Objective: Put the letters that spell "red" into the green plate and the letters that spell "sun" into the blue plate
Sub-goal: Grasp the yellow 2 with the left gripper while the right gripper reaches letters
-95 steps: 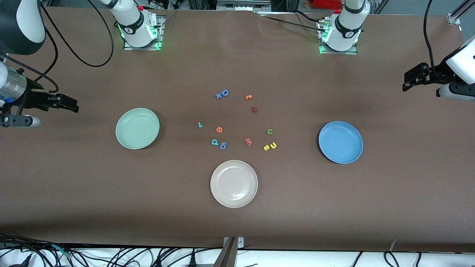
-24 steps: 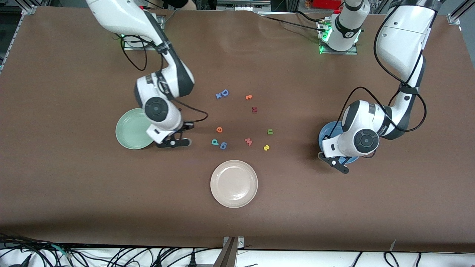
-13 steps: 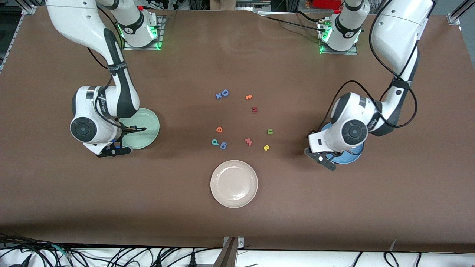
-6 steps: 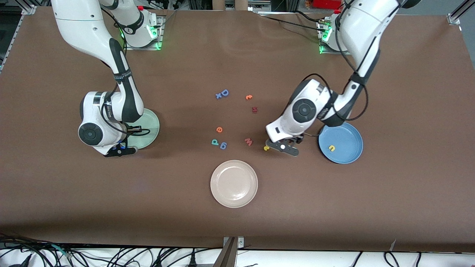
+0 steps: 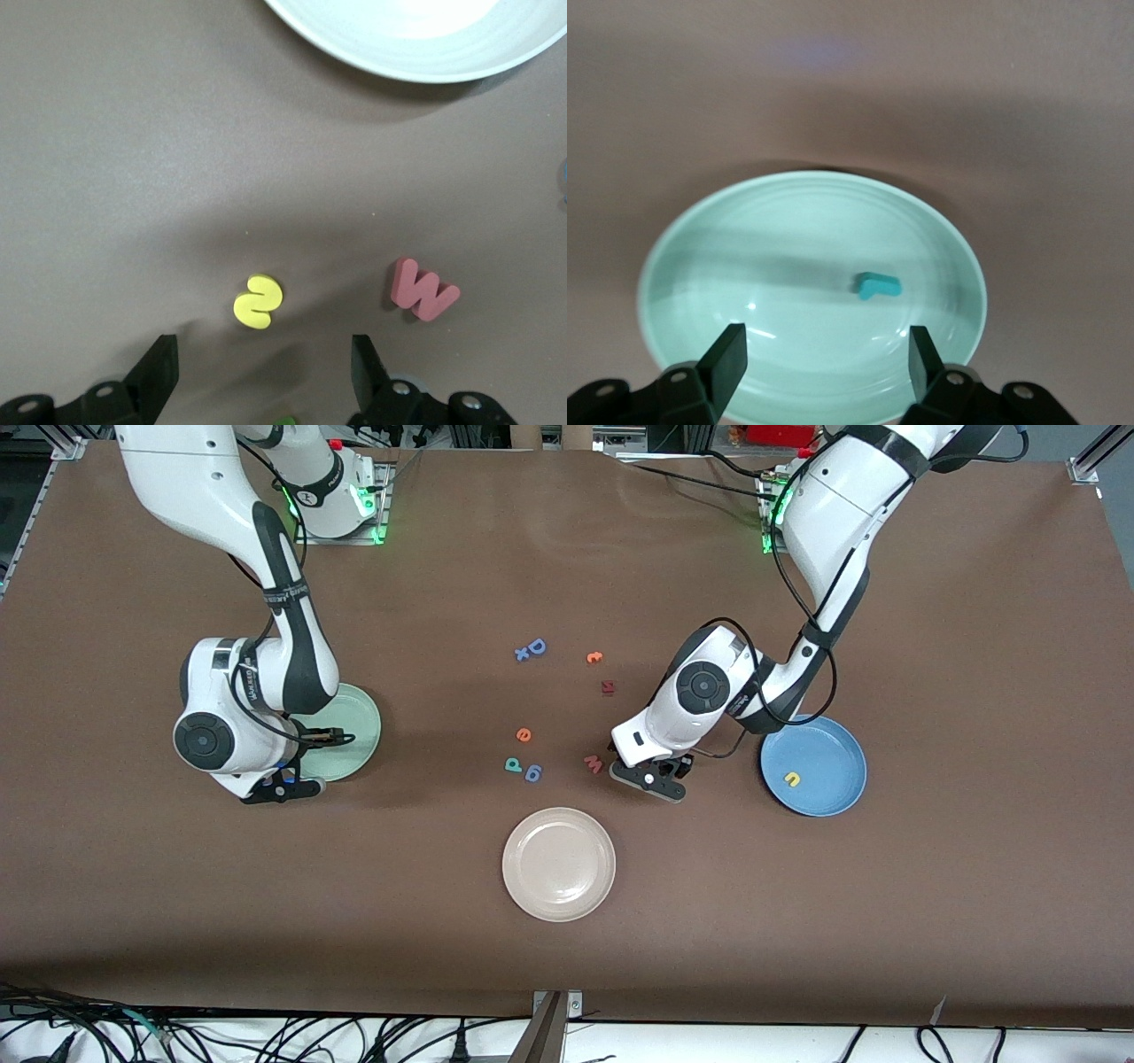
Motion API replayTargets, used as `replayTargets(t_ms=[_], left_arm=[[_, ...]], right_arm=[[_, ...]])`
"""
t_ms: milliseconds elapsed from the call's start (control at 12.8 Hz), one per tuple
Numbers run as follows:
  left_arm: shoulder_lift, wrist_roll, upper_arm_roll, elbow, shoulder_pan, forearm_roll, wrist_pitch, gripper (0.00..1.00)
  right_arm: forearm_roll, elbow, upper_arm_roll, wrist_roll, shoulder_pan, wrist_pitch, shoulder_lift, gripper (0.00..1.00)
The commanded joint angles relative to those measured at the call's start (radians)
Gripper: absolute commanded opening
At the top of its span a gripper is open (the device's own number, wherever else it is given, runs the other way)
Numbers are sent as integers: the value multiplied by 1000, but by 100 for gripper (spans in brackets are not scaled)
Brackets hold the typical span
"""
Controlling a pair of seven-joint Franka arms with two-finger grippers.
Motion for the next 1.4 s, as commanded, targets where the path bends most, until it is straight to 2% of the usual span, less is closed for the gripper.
replayTargets(t_ms=[0,234,389,467,545,701,856,1090,1324], left_arm=[[34,-4,8,36,-15,75,23,84],[49,-9,9,38,-30,141,44,73],[59,-14,9,38,-31,160,44,68],[59,-12,9,38,-30,169,44,52],[59,-14,9,38,-30,170,44,32],[56,-12,9,38,-26,172,44,3],[48,-4,11,38,-17,175,42,0],[22,-1,8,36,12,174,10,0],[-58,60,1,38,52,161,-116,0]], right_arm=[[61,44,40,101,14,-52,-26,82],[67,87,152,320,17,-37,-23,82],[68,115,195,428,31,1,-13,82],[67,115,212,475,45,35,-11,82],[67,116,228,520,57,75,3,87],[67,116,243,612,92,157,30,93],[67,133,254,693,140,252,78,98],[62,153,257,718,177,365,133,98],[49,156,257,692,201,493,177,98]])
